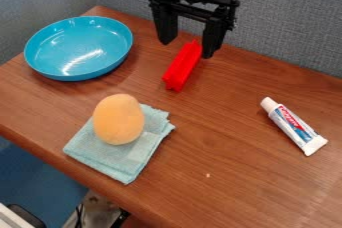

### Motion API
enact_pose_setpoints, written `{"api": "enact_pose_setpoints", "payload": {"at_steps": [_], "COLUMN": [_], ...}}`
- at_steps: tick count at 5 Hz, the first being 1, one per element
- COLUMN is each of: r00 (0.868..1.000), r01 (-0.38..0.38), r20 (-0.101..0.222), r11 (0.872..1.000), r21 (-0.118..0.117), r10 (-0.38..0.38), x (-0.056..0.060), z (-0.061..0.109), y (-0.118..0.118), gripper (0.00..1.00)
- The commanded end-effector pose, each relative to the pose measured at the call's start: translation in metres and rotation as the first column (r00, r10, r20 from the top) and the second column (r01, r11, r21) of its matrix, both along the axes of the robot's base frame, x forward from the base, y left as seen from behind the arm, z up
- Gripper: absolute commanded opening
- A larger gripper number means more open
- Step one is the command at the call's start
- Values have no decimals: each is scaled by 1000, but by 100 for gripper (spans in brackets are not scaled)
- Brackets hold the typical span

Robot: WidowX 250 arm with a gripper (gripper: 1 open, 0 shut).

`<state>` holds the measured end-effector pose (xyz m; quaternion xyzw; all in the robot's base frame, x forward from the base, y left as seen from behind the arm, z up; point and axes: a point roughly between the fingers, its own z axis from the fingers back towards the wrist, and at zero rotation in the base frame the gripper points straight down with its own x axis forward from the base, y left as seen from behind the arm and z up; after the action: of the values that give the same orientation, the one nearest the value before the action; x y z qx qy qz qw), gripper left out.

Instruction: Put the red object on the blue plate

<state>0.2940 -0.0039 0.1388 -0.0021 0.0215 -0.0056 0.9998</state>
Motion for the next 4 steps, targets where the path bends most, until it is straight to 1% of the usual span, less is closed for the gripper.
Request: {"api": "enact_pose_setpoints", "payload": {"at_steps": [1, 2, 3, 4], "r00": [1000, 1000, 1000, 999], "r01": [-2, -10, -23, -44], "r20": [-6, 20, 14, 20], "r11": [1000, 999, 998, 997], "r21": [10, 46, 59, 69], "r10": [2, 9, 22, 43], "x": [7, 24, 33, 44], "z": [-7, -13, -21, -29], "y": [5, 15, 22, 31], "gripper": [100, 100, 100, 100]}}
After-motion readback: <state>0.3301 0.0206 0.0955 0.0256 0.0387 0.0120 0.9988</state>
